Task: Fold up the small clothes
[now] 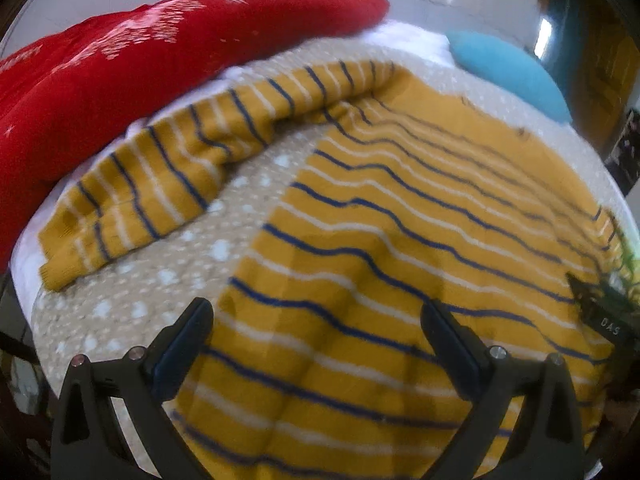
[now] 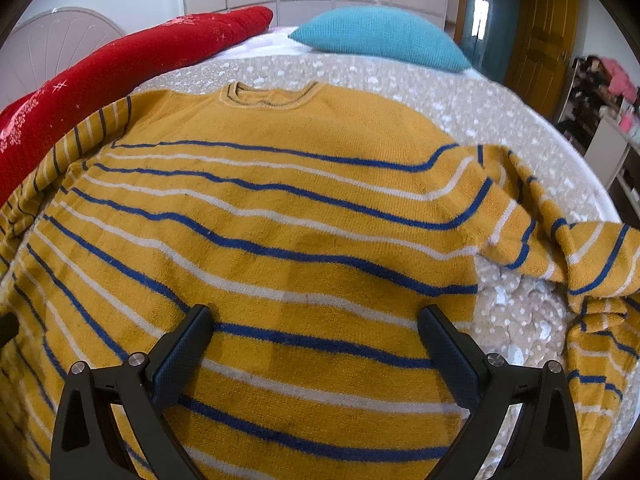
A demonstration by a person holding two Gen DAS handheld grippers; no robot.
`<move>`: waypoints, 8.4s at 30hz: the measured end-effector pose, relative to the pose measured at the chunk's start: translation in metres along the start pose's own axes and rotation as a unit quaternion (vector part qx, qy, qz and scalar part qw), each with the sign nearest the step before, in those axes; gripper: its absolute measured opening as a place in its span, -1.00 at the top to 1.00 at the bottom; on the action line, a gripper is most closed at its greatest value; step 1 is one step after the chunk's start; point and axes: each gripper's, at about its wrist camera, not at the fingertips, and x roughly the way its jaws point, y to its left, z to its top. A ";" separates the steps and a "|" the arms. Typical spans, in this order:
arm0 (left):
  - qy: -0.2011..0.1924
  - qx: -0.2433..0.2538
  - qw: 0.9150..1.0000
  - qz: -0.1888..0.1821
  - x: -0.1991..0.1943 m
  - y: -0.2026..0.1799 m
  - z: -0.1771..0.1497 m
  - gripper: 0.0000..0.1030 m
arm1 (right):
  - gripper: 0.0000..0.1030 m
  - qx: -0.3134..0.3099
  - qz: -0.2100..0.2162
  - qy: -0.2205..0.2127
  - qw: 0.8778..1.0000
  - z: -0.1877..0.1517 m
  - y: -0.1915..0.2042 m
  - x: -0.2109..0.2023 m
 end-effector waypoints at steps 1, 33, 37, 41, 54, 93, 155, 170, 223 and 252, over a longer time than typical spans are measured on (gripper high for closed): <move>-0.003 -0.003 1.000 0.000 -0.004 0.004 0.000 -1.00 | -1.00 0.001 0.013 0.018 1.000 0.003 -0.003 0.001; -0.077 0.050 0.995 -0.033 -0.076 0.010 -0.014 -0.71 | 0.27 0.191 -0.041 0.010 0.981 -0.073 -0.229 -0.080; -0.077 0.041 0.996 -0.012 -0.073 0.025 -0.006 -0.71 | 0.79 0.194 -0.097 -0.019 0.976 -0.041 -0.272 -0.115; -0.075 0.026 0.997 0.000 -0.068 0.044 0.001 -0.71 | 0.62 0.218 -0.225 -0.024 0.949 -0.018 -0.315 -0.134; 0.012 -0.015 0.997 -0.078 -0.018 0.092 -0.020 -0.71 | -0.14 0.175 0.201 0.021 0.964 -0.085 -0.117 -0.118; 0.018 0.011 0.995 -0.102 -0.101 0.101 -0.091 0.74 | 0.76 0.172 0.270 0.029 0.947 -0.201 -0.053 -0.151; 0.033 0.045 0.987 -0.150 -0.035 -0.007 -0.023 -0.81 | -0.08 0.405 0.016 -0.053 0.912 -0.039 -0.376 -0.085; 0.019 0.014 0.990 -0.141 -0.048 0.025 -0.025 -0.81 | 0.86 0.478 0.026 -0.095 0.873 -0.022 -0.399 -0.039; -0.034 -0.157 0.980 -0.121 -0.050 0.215 -0.055 -0.81 | -0.50 -0.266 0.201 0.009 0.943 0.045 0.189 -0.023; -0.057 -0.255 0.964 -0.053 -0.054 0.307 -0.074 -0.81 | -0.01 -0.148 0.225 0.010 0.963 0.154 0.262 0.010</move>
